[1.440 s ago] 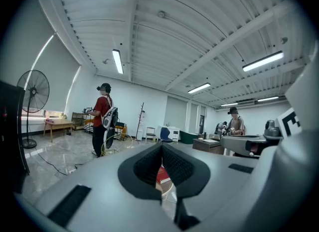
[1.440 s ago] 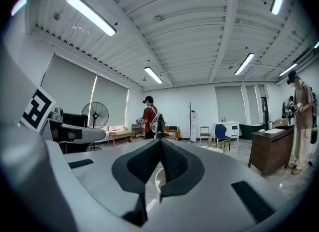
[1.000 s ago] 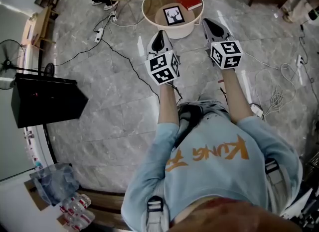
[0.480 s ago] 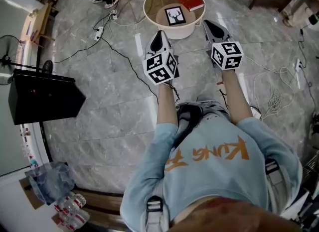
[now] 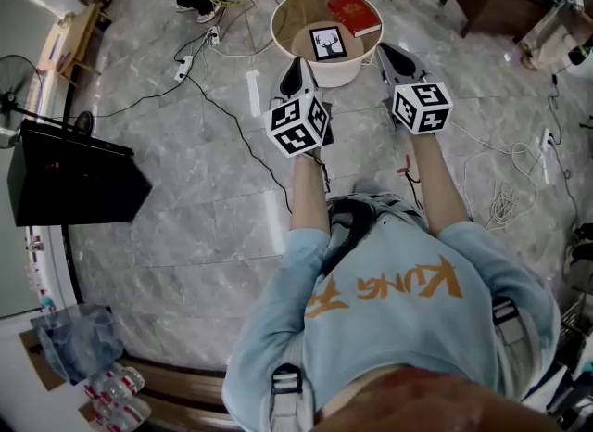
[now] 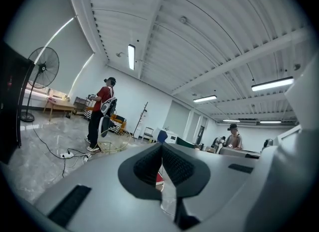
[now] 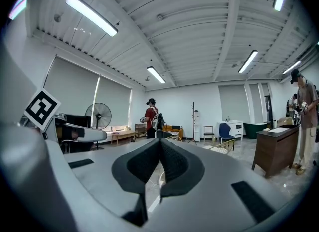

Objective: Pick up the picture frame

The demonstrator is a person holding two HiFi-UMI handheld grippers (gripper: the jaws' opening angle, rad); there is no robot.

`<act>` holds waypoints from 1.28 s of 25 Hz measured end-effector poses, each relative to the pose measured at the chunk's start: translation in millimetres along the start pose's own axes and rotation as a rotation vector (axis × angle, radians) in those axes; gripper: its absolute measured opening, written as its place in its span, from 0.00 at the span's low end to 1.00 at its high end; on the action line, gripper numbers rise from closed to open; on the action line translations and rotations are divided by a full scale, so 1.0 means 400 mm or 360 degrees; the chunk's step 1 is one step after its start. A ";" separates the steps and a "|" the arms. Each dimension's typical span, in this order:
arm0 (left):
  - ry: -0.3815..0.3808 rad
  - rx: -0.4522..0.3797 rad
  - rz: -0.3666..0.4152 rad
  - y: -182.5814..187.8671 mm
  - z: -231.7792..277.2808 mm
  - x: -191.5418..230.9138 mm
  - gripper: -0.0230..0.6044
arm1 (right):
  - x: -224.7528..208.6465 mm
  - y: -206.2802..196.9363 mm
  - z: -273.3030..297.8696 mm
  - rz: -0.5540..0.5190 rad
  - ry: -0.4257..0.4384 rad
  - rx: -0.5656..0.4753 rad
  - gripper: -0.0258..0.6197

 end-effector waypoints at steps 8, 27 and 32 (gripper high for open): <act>0.0036 0.0031 -0.0060 -0.024 0.040 0.040 0.07 | -0.048 -0.016 0.033 0.0033 -0.0020 0.0031 0.04; 0.0152 0.0253 -0.0076 -0.096 0.412 0.192 0.07 | -0.192 -0.095 0.438 0.0206 0.0081 0.0131 0.04; 0.0139 0.0316 -0.0079 -0.113 0.600 0.176 0.07 | -0.369 -0.093 0.543 0.0237 -0.0004 0.0155 0.04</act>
Point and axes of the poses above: the fingertips, and each gripper's own axes: z forward along the fingers, x to its left, y out of its top, the point moved 2 cm from there along -z, backward along the fingers, and after that the axes turned 1 degree about -y, right-handed, at the moved point
